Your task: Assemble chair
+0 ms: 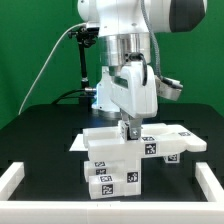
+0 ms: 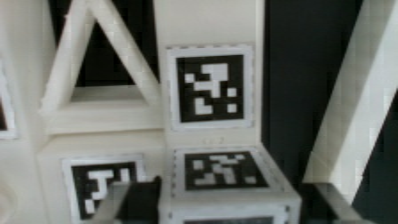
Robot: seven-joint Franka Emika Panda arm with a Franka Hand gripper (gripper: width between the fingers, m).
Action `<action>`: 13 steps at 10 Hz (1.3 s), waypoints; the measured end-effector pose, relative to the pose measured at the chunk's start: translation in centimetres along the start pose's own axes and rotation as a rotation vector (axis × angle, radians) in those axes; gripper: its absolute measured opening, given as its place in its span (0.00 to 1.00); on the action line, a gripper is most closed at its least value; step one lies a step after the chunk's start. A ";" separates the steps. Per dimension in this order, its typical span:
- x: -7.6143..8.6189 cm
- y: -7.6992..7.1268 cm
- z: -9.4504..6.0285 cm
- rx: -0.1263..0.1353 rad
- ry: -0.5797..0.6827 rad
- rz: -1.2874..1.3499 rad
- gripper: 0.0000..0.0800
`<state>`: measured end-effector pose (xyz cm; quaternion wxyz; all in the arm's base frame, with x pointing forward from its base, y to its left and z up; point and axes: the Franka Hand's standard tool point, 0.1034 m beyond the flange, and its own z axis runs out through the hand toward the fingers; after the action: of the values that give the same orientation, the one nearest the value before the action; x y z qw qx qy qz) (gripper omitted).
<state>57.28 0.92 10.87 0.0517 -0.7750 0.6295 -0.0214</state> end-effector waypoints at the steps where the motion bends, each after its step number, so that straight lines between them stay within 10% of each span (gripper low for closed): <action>1: 0.0 0.0 0.0 0.000 0.000 -0.001 0.64; 4: 0.0 0.0 0.0 0.000 -0.001 -0.003 0.80; 7: -1.7 0.8 -4.6 0.023 -0.056 -0.039 0.81; 13: -1.7 1.0 -4.1 0.015 -0.055 -0.045 0.81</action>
Offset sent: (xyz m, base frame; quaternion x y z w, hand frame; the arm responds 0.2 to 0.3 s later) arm 0.0000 0.0000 0.0000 0.0000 0.0000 0.0000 1.0000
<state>55.53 2.17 14.88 0.0741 -0.7887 0.6102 -0.0061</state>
